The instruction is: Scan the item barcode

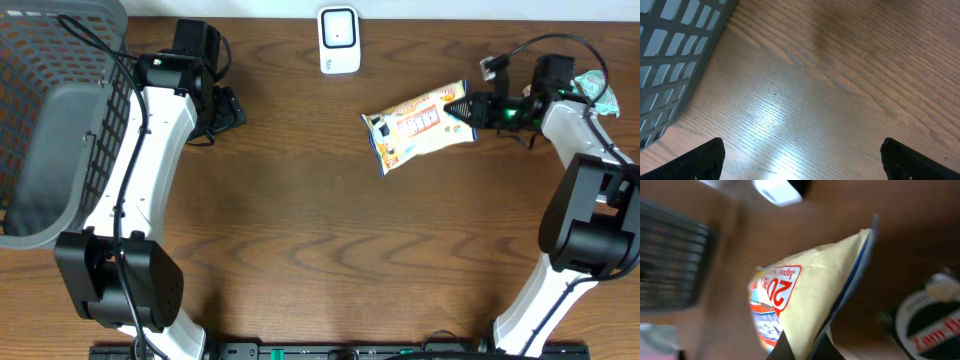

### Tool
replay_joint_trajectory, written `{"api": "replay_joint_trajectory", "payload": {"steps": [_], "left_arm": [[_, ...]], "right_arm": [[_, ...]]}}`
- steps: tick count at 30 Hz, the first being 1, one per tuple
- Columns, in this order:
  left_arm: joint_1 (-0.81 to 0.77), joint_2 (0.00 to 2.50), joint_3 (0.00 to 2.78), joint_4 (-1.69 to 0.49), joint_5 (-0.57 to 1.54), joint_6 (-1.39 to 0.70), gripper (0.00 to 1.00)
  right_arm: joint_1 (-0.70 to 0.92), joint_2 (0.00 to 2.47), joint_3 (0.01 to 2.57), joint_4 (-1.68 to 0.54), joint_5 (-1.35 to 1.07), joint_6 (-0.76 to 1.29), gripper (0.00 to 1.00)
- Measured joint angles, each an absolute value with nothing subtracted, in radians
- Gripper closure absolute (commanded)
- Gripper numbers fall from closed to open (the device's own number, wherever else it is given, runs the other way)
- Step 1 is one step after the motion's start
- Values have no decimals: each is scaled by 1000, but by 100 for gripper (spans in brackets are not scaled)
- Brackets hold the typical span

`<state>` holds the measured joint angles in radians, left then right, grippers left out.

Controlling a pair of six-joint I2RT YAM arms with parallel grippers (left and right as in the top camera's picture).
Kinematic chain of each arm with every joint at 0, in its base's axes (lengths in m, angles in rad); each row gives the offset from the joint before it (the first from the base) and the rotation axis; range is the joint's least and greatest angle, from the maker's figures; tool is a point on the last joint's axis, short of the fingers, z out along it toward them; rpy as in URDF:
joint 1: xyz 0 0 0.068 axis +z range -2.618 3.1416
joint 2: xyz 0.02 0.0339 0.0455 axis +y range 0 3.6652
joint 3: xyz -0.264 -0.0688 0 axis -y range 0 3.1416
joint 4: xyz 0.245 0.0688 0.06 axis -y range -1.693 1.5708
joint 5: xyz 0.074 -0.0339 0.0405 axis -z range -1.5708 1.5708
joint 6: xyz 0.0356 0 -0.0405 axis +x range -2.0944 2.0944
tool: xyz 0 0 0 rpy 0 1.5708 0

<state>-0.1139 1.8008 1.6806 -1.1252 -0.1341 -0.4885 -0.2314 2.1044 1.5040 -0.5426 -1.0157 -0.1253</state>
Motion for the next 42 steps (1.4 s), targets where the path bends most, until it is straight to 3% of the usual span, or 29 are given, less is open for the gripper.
{"api": "replay_joint_trajectory", "payload": {"steps": [11,19,33,41,42], "left_arm": [[-114,1801,1681,-1125,-134,-488,2],[-114,1801,1681,-1125,-134,-488,2],[-114,1801,1681,-1125,-134,-488,2],[-114,1801,1681,-1125,-134,-488,2],[-114,1801,1681,-1125,-134,-488,2]], "right_arm": [[-247,1931,1506,-541,-1069,-71,99],[-178,1682,1513,-688,-707,-122,99],[408,1778,1517,-793,411,-155,99],[664,1980,1538,-814,602,1,99],[691,1998,1536,-814,595,27,95]]}}
